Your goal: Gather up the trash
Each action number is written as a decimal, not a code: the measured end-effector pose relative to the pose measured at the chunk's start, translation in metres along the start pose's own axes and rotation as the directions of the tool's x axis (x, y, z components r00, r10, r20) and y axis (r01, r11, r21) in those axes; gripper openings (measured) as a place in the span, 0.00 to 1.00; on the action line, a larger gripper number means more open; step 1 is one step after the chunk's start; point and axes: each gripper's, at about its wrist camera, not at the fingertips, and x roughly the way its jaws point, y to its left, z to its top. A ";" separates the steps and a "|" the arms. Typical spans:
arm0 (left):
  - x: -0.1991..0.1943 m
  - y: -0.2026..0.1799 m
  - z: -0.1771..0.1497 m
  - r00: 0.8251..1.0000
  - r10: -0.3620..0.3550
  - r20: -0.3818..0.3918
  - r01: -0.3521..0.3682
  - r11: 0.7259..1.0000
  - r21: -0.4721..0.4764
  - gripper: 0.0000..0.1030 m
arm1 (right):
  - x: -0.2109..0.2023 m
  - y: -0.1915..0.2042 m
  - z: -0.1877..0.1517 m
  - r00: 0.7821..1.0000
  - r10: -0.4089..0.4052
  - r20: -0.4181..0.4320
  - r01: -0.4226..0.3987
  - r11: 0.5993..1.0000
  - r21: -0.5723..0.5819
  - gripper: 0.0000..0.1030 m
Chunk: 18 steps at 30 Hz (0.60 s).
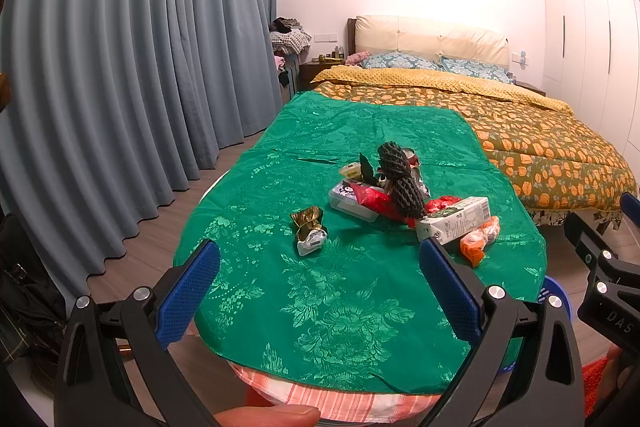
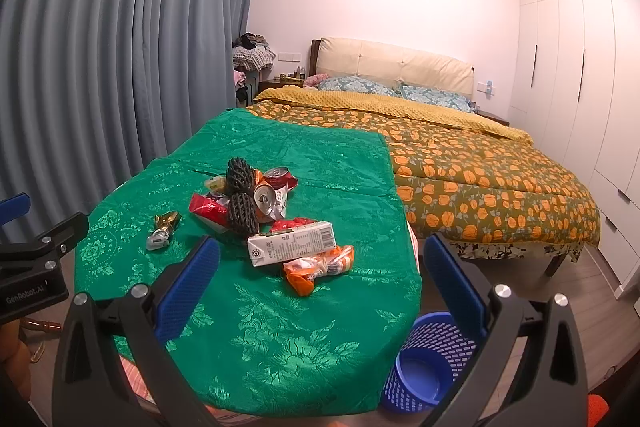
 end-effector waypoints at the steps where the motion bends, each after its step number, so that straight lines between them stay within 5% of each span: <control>1: 0.000 0.000 0.000 1.000 0.000 0.000 0.000 1.000 0.000 0.96 | 0.000 0.000 0.000 1.000 0.000 0.000 0.000 1.000 0.000 0.96; 18: -0.002 -0.005 -0.006 1.000 -0.006 -0.004 0.006 1.000 0.010 0.96 | 0.001 -0.002 -0.002 1.000 -0.001 -0.005 0.001 1.000 0.002 0.96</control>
